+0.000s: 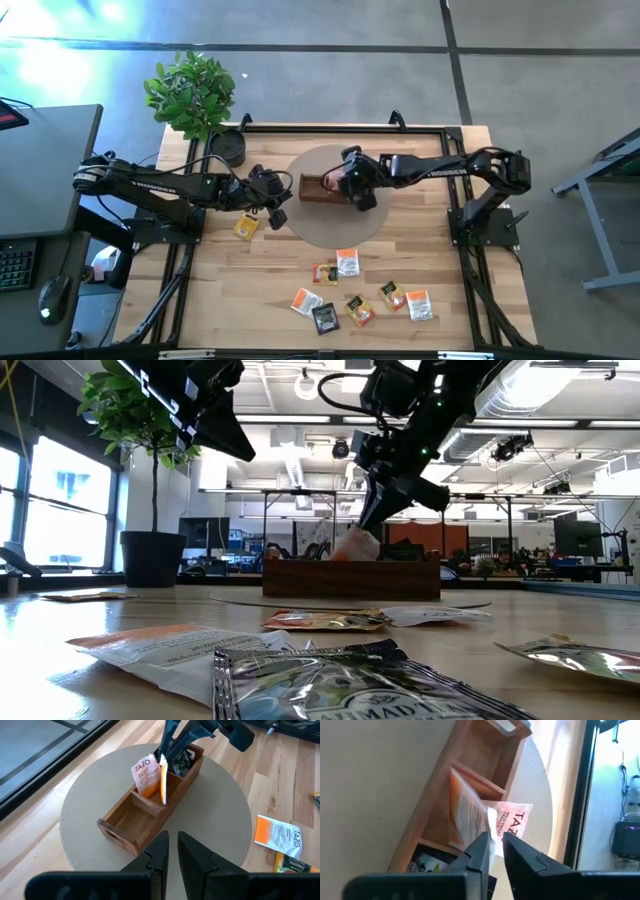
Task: Pick & Place Tea
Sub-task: Put the white tea bag into the middle section of the wooden organizer
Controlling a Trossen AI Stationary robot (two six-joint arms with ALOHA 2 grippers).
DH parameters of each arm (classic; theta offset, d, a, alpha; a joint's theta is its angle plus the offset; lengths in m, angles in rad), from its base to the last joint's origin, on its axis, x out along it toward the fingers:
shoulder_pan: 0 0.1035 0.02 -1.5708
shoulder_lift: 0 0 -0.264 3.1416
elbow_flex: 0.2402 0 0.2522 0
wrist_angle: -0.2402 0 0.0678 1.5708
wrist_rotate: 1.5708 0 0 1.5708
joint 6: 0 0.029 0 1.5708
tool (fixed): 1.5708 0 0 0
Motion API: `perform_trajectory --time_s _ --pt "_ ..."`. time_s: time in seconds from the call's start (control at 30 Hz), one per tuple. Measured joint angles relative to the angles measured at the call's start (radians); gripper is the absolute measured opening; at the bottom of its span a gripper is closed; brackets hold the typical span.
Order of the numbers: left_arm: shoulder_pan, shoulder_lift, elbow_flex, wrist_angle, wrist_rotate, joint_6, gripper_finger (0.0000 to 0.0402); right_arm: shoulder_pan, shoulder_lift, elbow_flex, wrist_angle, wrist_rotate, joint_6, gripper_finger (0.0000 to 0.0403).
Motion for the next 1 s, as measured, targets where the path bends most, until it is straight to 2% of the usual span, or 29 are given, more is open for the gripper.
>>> perform_trajectory --time_s 0.23,0.43,0.5,0.73,0.83,0.9,1.0 --pt "0.0 0.0 0.0 0.001 -0.005 0.0 0.0039 0.0 0.0 0.0 0.077 0.011 0.0 0.0109" --pt "0.0 0.0 0.0 0.003 -0.01 0.0 0.0039 0.023 0.0 0.0 0.117 0.176 0.006 0.0125" --pt "0.0 0.0 0.0 0.003 -0.013 0.0 0.0039 0.038 -0.002 0.0 0.085 0.191 0.033 0.0125" --pt "0.0 0.0 0.0 0.002 -0.013 0.0 0.0039 0.069 -0.003 0.0 -0.012 0.133 0.129 0.0121" --pt "0.0 0.0 0.0 0.002 -0.01 0.0 0.0039 0.07 -0.003 -0.001 0.019 0.033 0.187 0.0116" --pt "0.0 0.0 0.0 0.001 -0.005 0.0 0.0039 0.068 0.007 -0.014 0.076 -0.025 0.206 0.0104" --pt "0.0 0.0 0.0 0.0 -0.004 0.0 0.0039 0.067 0.045 -0.042 0.137 -0.046 0.228 0.0069"
